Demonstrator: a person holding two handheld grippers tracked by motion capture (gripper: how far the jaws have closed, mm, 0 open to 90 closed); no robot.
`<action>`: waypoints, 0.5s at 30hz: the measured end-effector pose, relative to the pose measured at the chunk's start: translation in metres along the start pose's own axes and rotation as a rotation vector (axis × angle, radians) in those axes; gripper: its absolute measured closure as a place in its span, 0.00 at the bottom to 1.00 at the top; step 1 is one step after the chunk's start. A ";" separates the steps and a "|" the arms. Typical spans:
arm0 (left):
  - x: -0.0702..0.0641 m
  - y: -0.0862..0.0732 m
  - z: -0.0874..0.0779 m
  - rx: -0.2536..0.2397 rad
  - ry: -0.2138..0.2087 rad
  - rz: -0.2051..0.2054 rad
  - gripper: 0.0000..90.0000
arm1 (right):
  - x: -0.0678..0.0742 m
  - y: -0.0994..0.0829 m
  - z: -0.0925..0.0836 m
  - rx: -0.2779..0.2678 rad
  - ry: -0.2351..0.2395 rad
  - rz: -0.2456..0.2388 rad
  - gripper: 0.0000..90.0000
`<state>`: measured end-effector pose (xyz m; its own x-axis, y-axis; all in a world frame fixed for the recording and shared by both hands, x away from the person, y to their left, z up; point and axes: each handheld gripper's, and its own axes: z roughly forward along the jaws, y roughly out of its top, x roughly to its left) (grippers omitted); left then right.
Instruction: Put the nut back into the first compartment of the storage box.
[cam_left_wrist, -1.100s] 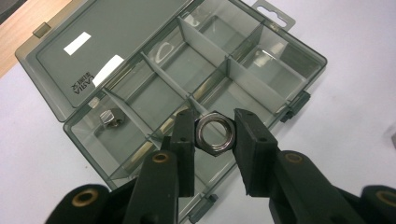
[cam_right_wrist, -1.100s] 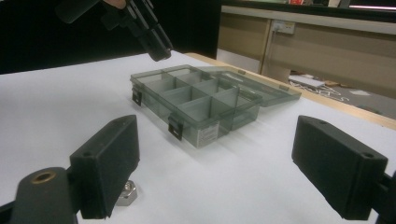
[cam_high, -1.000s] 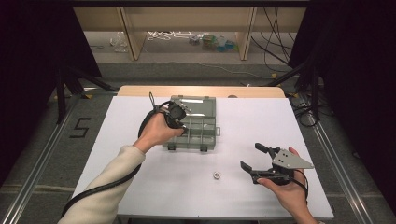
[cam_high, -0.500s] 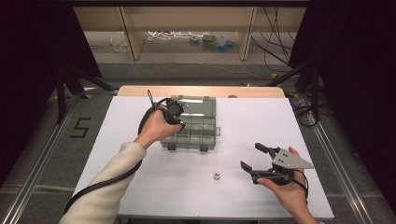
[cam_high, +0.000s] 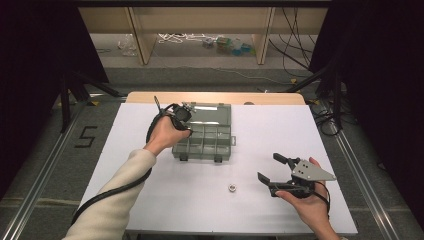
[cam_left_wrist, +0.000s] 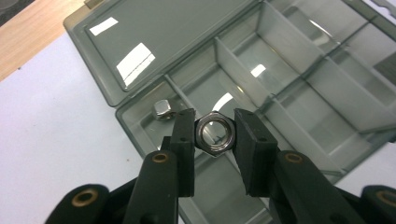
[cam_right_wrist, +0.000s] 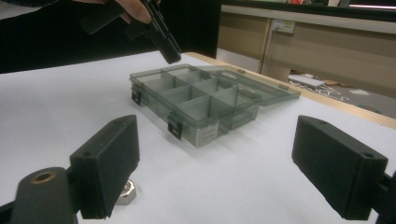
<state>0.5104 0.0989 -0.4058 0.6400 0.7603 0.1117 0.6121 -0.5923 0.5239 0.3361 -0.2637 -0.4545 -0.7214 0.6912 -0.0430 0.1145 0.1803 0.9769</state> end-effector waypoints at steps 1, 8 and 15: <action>0.001 0.000 0.001 -0.001 0.005 -0.004 0.78 | -0.001 0.001 -0.001 0.020 0.012 -0.006 0.18; 0.005 0.000 0.005 0.000 0.036 -0.018 0.78 | -0.001 0.000 0.000 0.016 0.021 -0.008 0.18; 0.008 -0.001 0.012 0.013 0.044 -0.045 0.78 | -0.001 0.000 0.000 0.017 0.018 -0.008 0.18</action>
<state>0.5206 0.1027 -0.4153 0.5910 0.7969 0.1253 0.6458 -0.5605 0.5184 0.3365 -0.2647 -0.4542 -0.7348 0.6767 -0.0471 0.1202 0.1983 0.9728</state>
